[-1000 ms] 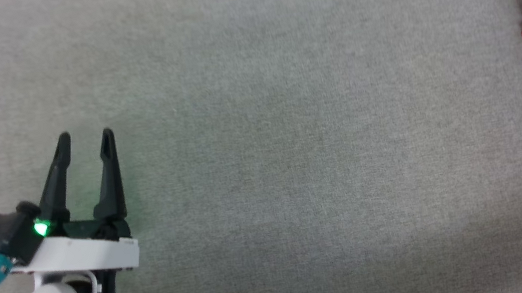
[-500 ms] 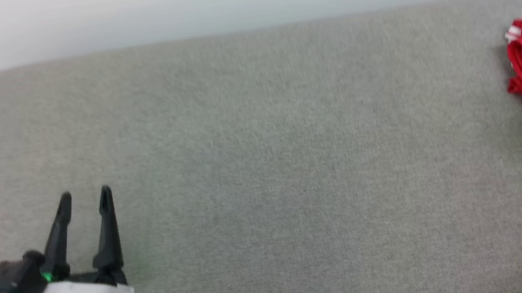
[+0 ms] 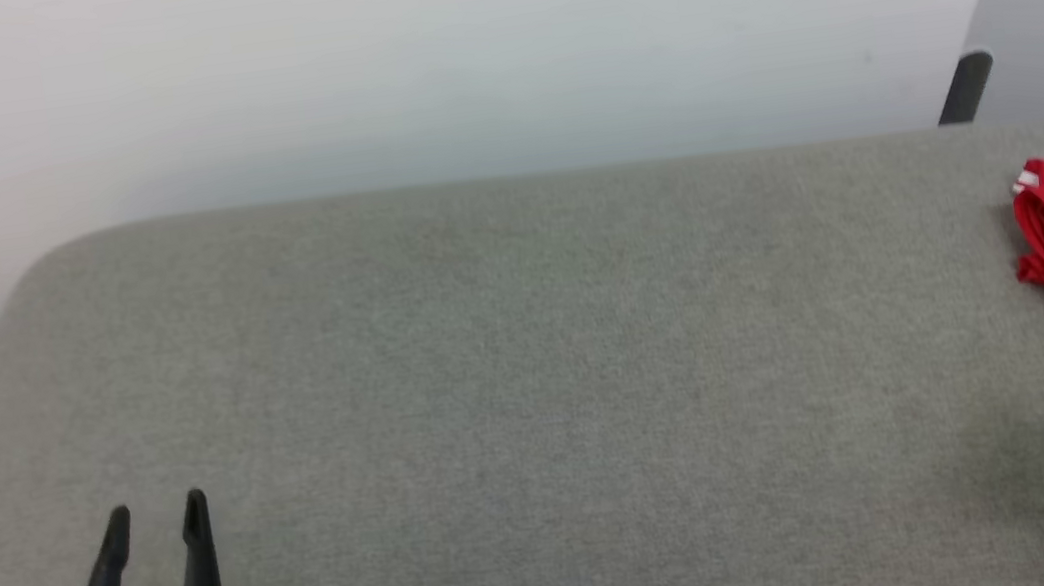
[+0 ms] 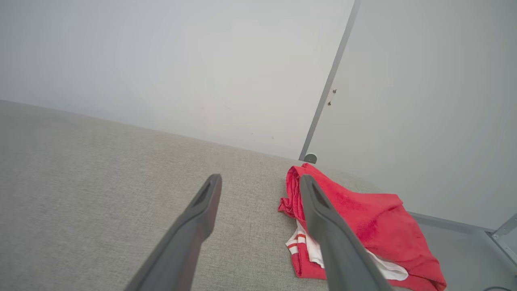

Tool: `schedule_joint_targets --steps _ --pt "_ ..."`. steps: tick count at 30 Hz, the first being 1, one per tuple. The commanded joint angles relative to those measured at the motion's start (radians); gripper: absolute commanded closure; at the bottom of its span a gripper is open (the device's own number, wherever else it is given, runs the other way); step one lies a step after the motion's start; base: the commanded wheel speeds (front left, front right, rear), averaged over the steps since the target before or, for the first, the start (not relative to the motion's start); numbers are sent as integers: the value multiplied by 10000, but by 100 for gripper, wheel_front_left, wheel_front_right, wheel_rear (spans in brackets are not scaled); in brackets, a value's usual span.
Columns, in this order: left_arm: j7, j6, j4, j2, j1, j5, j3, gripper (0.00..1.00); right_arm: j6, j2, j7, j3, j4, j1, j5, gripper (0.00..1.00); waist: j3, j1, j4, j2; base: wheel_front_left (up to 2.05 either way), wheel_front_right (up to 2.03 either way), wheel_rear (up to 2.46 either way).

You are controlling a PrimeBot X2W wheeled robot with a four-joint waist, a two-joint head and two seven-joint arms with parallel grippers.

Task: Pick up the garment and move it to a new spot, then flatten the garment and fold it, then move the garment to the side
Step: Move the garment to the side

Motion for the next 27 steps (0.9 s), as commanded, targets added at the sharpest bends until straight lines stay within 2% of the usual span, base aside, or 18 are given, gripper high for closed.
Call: schedule_joint_targets --steps 1,14,21,27 --pt "-4 -1 -50 31 183 -68 9 0 -14 123 -46 -201 -273 326 -135 0 -333 0 208 0 0 0 0" --pt "1 -1 35 198 772 -254 -53 0 -14 1751 -47 -1392 -3051 2879 -1225 0 -799 0 361 0 0 0 0" --pt "0 -1 -92 254 861 -343 -111 0 -14 2263 -47 -1519 -3625 3649 -1319 0 -894 0 317 0 0 0 0" --pt "0 -1 -214 275 910 -338 -184 0 -14 2430 -47 -1461 -3783 3905 -1358 0 -932 0 221 0 0 0 0"
